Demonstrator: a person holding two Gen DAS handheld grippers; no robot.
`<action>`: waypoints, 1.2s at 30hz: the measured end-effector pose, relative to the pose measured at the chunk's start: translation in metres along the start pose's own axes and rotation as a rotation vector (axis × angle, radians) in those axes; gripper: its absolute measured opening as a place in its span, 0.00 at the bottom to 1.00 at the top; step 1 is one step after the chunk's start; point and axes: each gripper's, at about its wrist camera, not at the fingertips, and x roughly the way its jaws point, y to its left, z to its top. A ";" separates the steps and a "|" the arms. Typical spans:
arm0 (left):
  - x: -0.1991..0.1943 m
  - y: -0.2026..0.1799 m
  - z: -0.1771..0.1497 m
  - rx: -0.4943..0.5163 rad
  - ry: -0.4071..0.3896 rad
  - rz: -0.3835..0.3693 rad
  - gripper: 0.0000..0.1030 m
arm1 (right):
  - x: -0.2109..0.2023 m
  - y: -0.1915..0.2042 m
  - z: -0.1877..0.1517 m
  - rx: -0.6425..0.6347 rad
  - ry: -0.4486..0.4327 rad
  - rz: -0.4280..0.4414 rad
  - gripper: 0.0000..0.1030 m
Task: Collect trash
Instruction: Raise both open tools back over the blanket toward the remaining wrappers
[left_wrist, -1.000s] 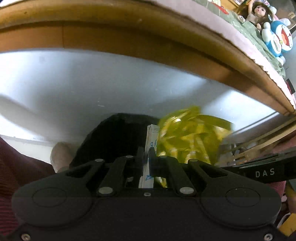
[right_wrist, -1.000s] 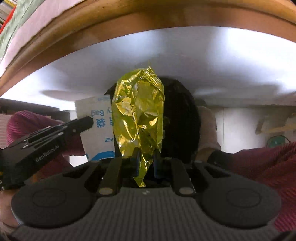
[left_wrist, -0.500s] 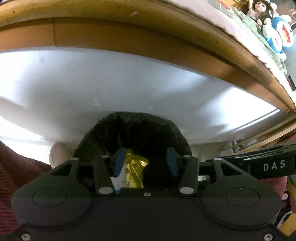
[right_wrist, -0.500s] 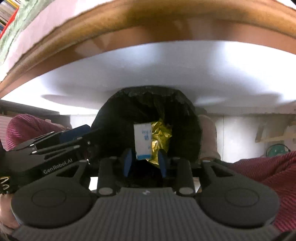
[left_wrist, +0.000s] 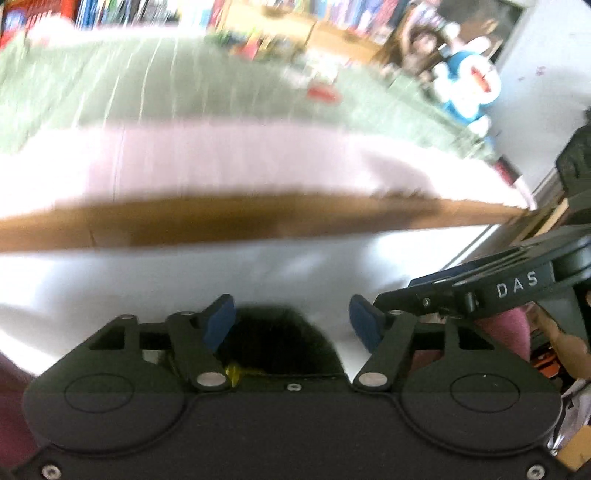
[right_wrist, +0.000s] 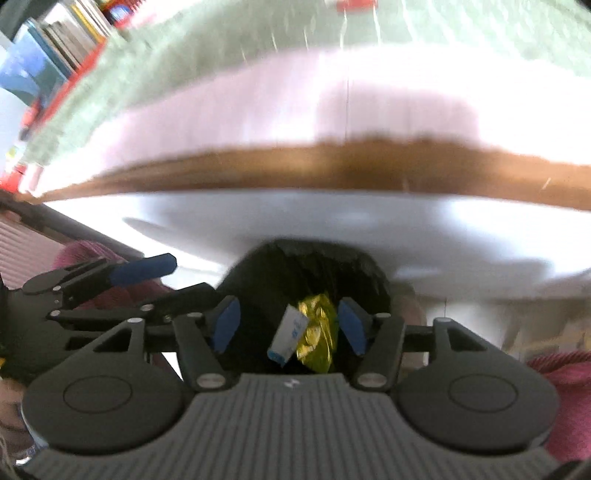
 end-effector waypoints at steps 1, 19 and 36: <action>-0.007 -0.003 0.006 0.020 -0.026 0.000 0.73 | -0.008 -0.001 0.003 -0.006 -0.024 0.002 0.72; -0.014 0.020 0.162 0.008 -0.276 0.034 0.77 | -0.066 -0.063 0.105 0.032 -0.301 -0.117 0.81; 0.126 0.046 0.311 -0.061 -0.292 0.073 0.77 | -0.031 -0.073 0.216 -0.215 -0.435 -0.300 1.00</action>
